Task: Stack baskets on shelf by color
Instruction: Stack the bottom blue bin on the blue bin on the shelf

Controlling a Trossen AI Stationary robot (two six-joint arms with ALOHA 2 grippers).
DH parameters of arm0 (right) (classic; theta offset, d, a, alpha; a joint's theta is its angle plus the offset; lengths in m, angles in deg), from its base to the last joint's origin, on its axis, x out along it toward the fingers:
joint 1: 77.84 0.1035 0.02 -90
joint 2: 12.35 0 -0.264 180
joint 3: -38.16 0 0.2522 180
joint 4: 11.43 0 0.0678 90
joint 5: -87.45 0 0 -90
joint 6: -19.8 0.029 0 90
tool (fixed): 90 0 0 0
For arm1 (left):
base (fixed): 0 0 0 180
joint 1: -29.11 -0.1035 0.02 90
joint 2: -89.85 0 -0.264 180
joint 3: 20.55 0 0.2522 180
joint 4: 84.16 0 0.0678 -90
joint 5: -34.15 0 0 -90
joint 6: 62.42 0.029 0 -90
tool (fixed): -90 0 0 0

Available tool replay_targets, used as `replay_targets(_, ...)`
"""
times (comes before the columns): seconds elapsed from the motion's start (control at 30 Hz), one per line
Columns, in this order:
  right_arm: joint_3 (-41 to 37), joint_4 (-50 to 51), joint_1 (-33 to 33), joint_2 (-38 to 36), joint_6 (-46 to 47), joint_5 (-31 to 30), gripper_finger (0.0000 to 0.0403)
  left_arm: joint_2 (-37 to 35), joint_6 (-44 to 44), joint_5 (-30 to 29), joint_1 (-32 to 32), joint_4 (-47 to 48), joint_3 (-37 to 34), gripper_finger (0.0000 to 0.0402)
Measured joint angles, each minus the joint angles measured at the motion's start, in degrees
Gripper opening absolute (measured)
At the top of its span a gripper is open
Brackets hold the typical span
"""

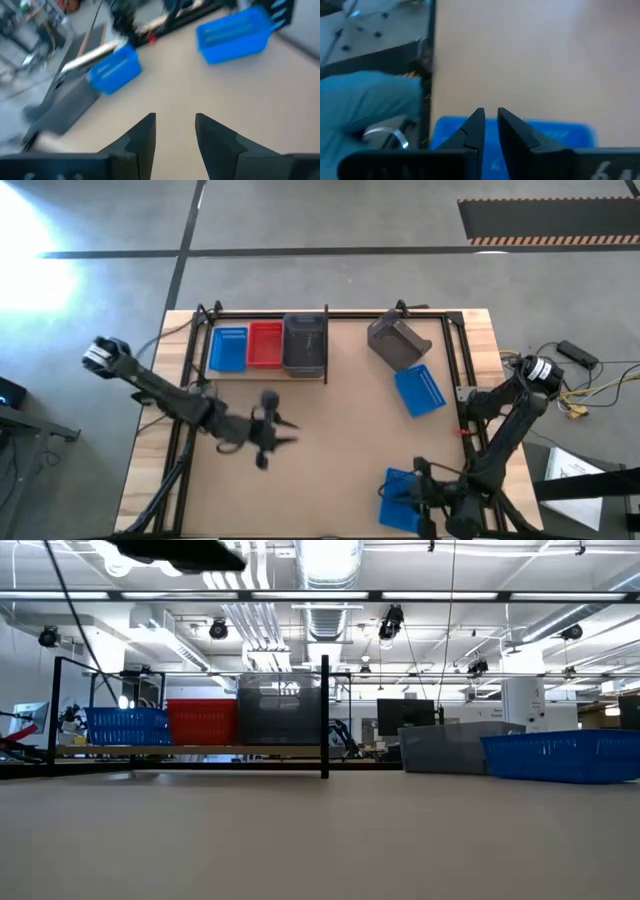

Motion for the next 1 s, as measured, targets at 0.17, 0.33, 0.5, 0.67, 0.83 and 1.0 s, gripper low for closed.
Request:
replay_targets(0.17, 2.1, -2.6, 2.1, 4.1, 1.2, 4.8, 0.0093, 12.6, -0.4, -0.6, 5.1, -16.6, 0.2, 0.0122)
replay_targets(0.33, 7.6, 0.2, 2.1, 9.5, -4.2, 6.0, 0.0157, 24.2, -0.5, -1.0, 7.8, -26.3, 3.3, 0.0122)
replay_targets(0.5, 18.9, 17.2, 2.1, 15.6, -2.3, 6.7, 0.0183, 33.1, -0.6, -1.8, 9.6, -28.4, 10.1, 0.0122)
replay_targets(0.67, 31.7, 31.1, 2.1, 23.2, 0.3, 10.2, 0.0171, 38.5, -0.5, -1.7, 11.3, -28.2, 17.3, 0.0122)
replay_targets(0.83, 41.3, 41.3, 2.1, 31.5, 2.5, 16.2, 0.0154, 39.8, -0.1, -2.8, 13.9, -28.0, 20.6, 0.0122)
replay_targets(1.0, 50.7, 56.5, 2.1, 38.5, 9.6, 16.8, 0.0132, 39.6, -0.4, -10.9, 18.4, -27.9, 20.9, 0.0122)
